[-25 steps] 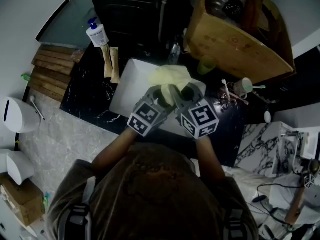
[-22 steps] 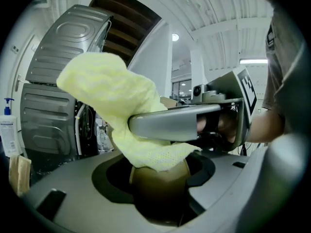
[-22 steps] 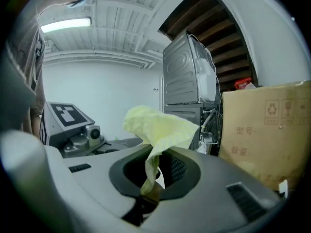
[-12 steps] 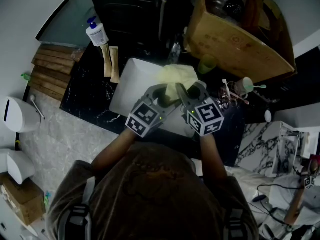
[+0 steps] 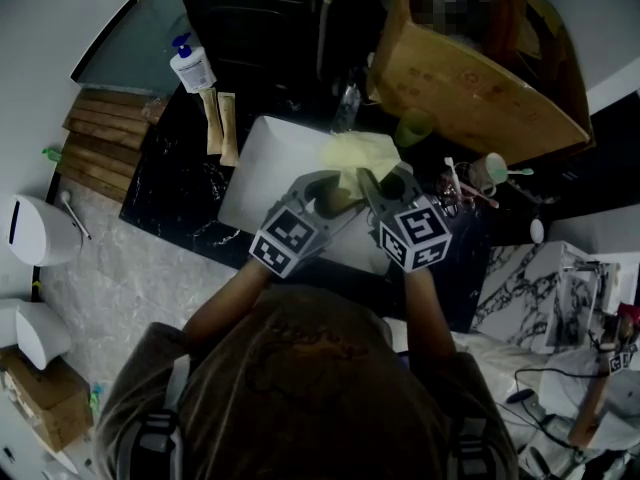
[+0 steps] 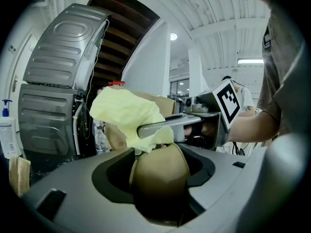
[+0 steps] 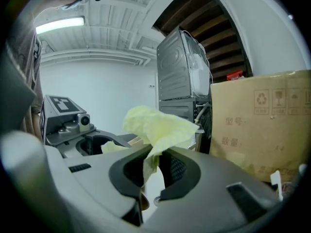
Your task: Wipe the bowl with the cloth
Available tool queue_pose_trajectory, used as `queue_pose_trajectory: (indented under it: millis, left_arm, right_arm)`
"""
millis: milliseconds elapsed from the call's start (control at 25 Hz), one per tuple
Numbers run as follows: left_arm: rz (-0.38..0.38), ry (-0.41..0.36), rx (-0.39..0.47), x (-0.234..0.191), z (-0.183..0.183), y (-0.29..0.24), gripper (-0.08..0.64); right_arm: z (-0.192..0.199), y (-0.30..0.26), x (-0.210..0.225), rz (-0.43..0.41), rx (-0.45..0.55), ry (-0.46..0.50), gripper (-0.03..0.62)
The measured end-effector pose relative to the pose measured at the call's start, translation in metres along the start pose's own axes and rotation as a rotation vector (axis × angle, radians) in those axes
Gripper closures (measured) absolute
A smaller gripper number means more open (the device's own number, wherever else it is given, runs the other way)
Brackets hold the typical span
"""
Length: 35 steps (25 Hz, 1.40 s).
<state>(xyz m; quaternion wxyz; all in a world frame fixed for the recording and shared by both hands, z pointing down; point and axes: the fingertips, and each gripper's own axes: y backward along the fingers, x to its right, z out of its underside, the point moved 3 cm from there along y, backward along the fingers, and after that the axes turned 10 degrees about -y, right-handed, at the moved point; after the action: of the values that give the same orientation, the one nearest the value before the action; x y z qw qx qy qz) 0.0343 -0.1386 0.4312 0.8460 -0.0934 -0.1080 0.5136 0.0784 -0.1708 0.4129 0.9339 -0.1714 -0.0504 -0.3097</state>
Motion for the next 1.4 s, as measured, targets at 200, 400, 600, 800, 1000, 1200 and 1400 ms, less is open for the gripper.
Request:
queue_pose_trajectory:
  millis: [200,400,600,800,1000,1200,1400]
  left_arm:
    - [0.016,0.017,0.017,0.000,0.001,0.006,0.307]
    - [0.026,0.059,0.043,-0.003,-0.003,0.008,0.308]
    - [0.039,0.116,0.087,-0.005,-0.013,0.013,0.308]
    - [0.029,0.164,0.120,-0.013,-0.019,0.019,0.308]
    - [0.019,0.214,0.152,-0.019,-0.025,0.024,0.308]
    - [0.014,0.272,0.180,-0.026,-0.025,0.030,0.308]
    - [0.005,0.312,0.207,-0.035,-0.029,0.040,0.308]
  right_arm:
    - [0.009,0.004,0.006,0.009,-0.029,0.007,0.572]
    - [0.016,0.009,0.015,0.022,-0.034,-0.026,0.572]
    - [0.026,0.014,0.024,0.037,-0.044,-0.041,0.572]
    - [0.042,0.020,0.027,0.043,-0.056,-0.070,0.572]
    - [0.053,0.027,0.024,0.037,-0.073,-0.071,0.572]
    - [0.065,0.033,0.025,0.054,-0.094,-0.065,0.572]
    - [0.073,0.041,0.031,0.068,-0.108,-0.080,0.572]
